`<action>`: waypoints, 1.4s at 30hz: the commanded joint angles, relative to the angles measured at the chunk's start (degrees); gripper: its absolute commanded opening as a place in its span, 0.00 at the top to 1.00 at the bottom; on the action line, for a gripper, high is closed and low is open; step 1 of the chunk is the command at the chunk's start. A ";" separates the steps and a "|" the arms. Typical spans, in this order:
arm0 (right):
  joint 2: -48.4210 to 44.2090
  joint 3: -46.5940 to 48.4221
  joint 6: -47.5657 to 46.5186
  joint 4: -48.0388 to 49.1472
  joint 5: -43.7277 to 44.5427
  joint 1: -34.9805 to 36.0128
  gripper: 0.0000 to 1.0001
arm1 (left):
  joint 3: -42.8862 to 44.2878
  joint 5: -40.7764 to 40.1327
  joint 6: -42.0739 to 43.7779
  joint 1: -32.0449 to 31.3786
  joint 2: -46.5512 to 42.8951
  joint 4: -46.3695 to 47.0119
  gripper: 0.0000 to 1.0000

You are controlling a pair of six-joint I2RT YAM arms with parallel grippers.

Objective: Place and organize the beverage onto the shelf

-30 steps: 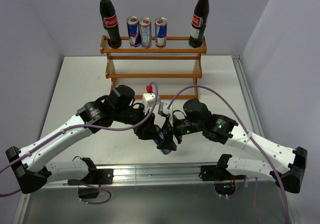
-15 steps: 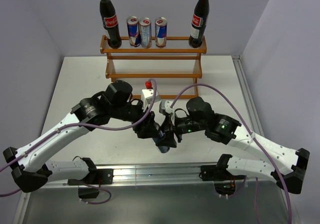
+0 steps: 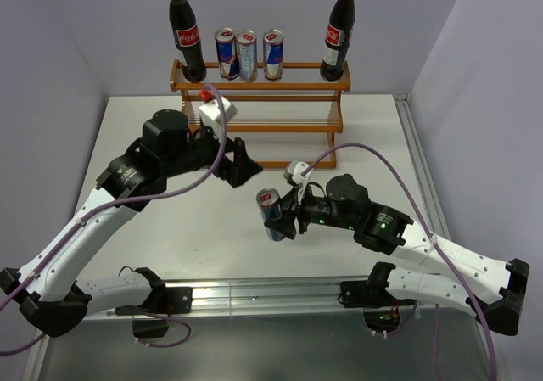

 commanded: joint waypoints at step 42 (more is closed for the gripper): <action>37.02 34.86 -9.98 42.02 25.47 -29.02 1.00 | -27.49 -38.24 -11.14 11.50 -17.81 5.17 0.01</action>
